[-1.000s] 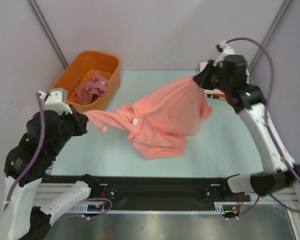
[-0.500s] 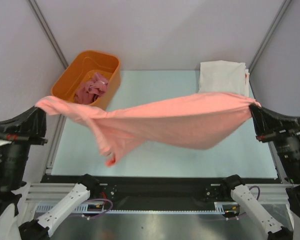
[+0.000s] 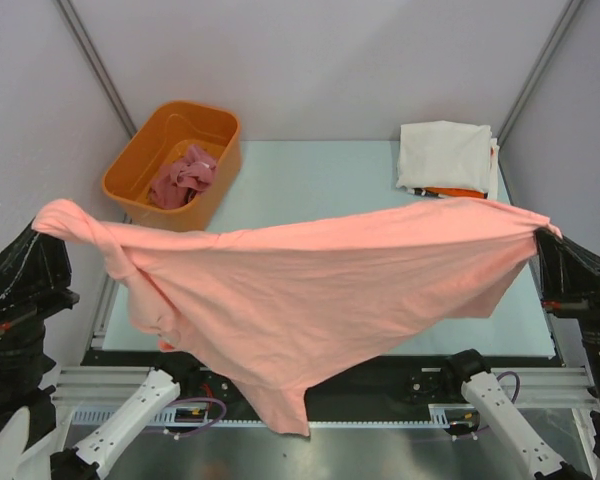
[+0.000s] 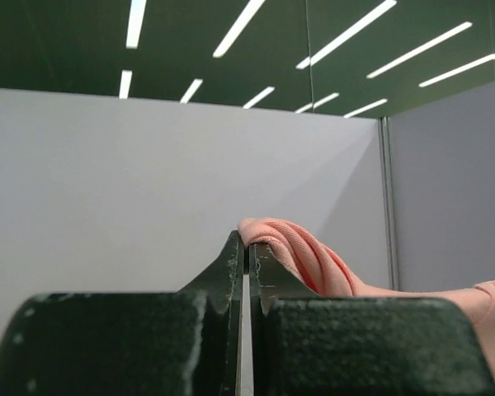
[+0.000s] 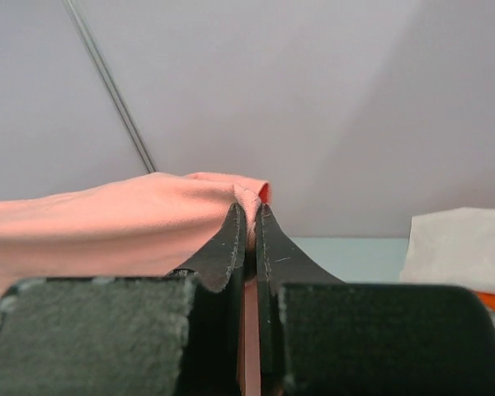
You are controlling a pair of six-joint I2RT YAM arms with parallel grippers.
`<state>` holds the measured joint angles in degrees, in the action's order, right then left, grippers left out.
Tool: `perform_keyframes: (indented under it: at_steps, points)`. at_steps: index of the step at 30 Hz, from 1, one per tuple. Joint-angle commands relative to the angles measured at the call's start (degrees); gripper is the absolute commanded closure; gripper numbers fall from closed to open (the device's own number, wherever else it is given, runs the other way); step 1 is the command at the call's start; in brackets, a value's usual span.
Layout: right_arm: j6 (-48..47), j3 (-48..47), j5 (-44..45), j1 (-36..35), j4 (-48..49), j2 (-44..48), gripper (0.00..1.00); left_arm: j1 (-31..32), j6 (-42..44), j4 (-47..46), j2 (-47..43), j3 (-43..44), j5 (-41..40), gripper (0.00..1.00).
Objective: Fold and stack the t-shirts
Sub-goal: Flatten the tshirt out
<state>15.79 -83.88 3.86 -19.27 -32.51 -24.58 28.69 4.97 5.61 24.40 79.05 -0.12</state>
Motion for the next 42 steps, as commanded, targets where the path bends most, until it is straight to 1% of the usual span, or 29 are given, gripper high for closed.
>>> perform_keyframes:
  at_steps: [1, 3, 5, 7, 8, 9, 10, 11, 12, 13, 14, 15, 16, 17, 18, 19, 20, 22, 23, 24, 27, 28, 31, 32, 34, 36, 38, 40, 42]
  points:
    - [-2.8, -1.3, 3.0, 0.0, 6.0, 0.4, 1.0, -0.4, 2.7, -12.5, 0.1, -1.2, 2.7, 1.0]
    - [-3.5, -1.6, 4.3, 0.1, 6.0, -3.2, 1.0, -0.4, 2.9, -13.5, 4.0, -0.5, 3.5, 1.0]
    - [-3.5, -1.6, 9.4, 0.1, 6.6, -6.0, 1.0, -0.4, 2.9, -15.4, 8.2, -0.5, 4.2, 1.0]
    - [-4.1, -1.6, 15.2, 0.2, 7.0, -12.4, 1.0, -0.4, 3.2, -18.5, 11.4, -1.9, 4.5, 1.0]
    - [-4.1, -2.3, 17.8, 0.1, 6.2, -15.7, 1.0, -0.4, 3.5, -19.7, 14.5, -2.4, 4.2, 1.0]
    - [-3.9, -3.2, 20.9, 0.1, 3.5, -22.3, 1.0, -0.4, 3.7, -20.8, 16.6, -3.8, 3.5, 1.0]
    - [-4.1, -3.9, 25.8, 0.2, 2.3, -26.4, 1.0, -0.4, 3.7, -22.5, 18.5, -4.5, 2.9, 1.0]
    - [-3.8, -4.7, 28.2, 0.3, 1.2, -29.7, 1.0, -0.5, 4.2, -23.4, 22.9, -5.3, 2.6, 1.0]
    - [-3.4, -4.9, 30.1, 0.8, -0.8, -37.1, 1.0, -0.6, 4.6, -23.4, 25.7, -6.3, 2.4, 1.0]
    - [-2.7, -5.5, 30.6, 2.1, -2.6, -40.8, 1.0, -1.3, 4.6, -21.6, 28.7, -5.9, 1.9, 1.0]
    - [0.8, -6.6, 30.2, 5.5, -4.5, -44.2, 1.0, -4.0, 1.7, -21.0, 32.6, -5.8, 1.6, 0.99]
    - [2.0, -6.6, 28.5, 8.0, -6.7, -48.0, 1.0, -5.7, -0.5, -20.6, 39.6, -5.7, 1.6, 0.96]
    - [3.8, -6.6, 23.4, 10.2, -7.7, -53.8, 0.93, -7.6, -3.0, -17.9, 43.9, -4.9, 1.9, 0.87]
    - [5.0, -6.2, 21.6, 14.0, -8.4, -56.6, 0.7, -10.9, -9.0, -15.9, 47.5, -3.8, 1.9, 0.75]
    - [7.2, -6.0, 19.3, 15.7, -10.4, -58.6, 0.45, -12.1, -11.1, -12.9, 54.5, 0.0, 2.6, 0.65]
    - [8.4, -6.0, 16.7, 16.9, -11.6, -61.0, 0.12, -12.9, -12.3, -6.5, 57.0, 2.1, 5.6, 0.45]
    - [9.0, -5.3, 16.0, 17.8, -12.0, -60.9, 0.01, -12.9, -13.5, -4.0, 58.6, 4.1, 5.9, 0.34]
    - [8.1, -0.9, 12.5, 18.8, -9.6, -58.1, 0.0, -12.7, -14.6, -2.4, 59.1, 2.9, 6.0, 0.12]
    - [7.7, 0.8, 12.1, 18.8, -8.9, -57.2, 0.0, -12.7, -15.6, -3.3, 58.0, -0.5, 5.6, 0.04]
    - [7.5, 3.3, 11.4, 18.8, -8.5, -56.1, 0.0, -12.7, -15.8, -4.3, 56.8, -2.3, 5.3, 0.0]
    - [7.0, 7.4, 9.4, 18.8, -8.1, -51.8, 0.0, -12.7, -16.2, -3.9, 51.7, -7.8, 2.9, 0.0]
    - [7.1, 10.5, 9.1, 18.8, -7.7, -50.7, 0.0, -12.7, -16.2, -2.5, 50.1, -9.2, 2.8, 0.0]
    - [7.6, 15.0, 7.6, 18.8, -6.5, -46.3, 0.0, -12.7, -16.1, -0.4, 45.0, -14.9, 2.9, 0.0]
    - [8.0, 17.4, 7.1, 18.8, -6.3, -45.5, 0.0, -12.7, -16.3, 0.1, 42.7, -18.3, 3.5, 0.0]
    - [8.8, 19.3, 5.8, 18.8, -6.3, -44.2, 0.0, -12.7, -17.4, 1.9, 41.2, -21.5, 4.0, 0.0]
    - [10.3, 22.0, 3.0, 20.4, -5.6, -43.4, 0.0, -12.7, -19.0, 3.3, 40.4, -25.8, 4.8, 0.02]
    - [11.5, 24.8, 1.1, 20.4, -4.8, -42.7, 0.0, -12.5, -21.0, 3.5, 40.6, -29.4, 6.9, 0.06]
    - [12.2, 26.3, -1.4, 20.4, -3.7, -42.0, 0.0, -11.8, -23.1, 5.1, 42.7, -29.2, 6.4, 0.1]
    - [13.2, 27.7, -3.2, 20.4, -3.2, -41.5, 0.0, -11.3, -25.7, 4.9, 45.9, -28.8, 7.4, 0.11]
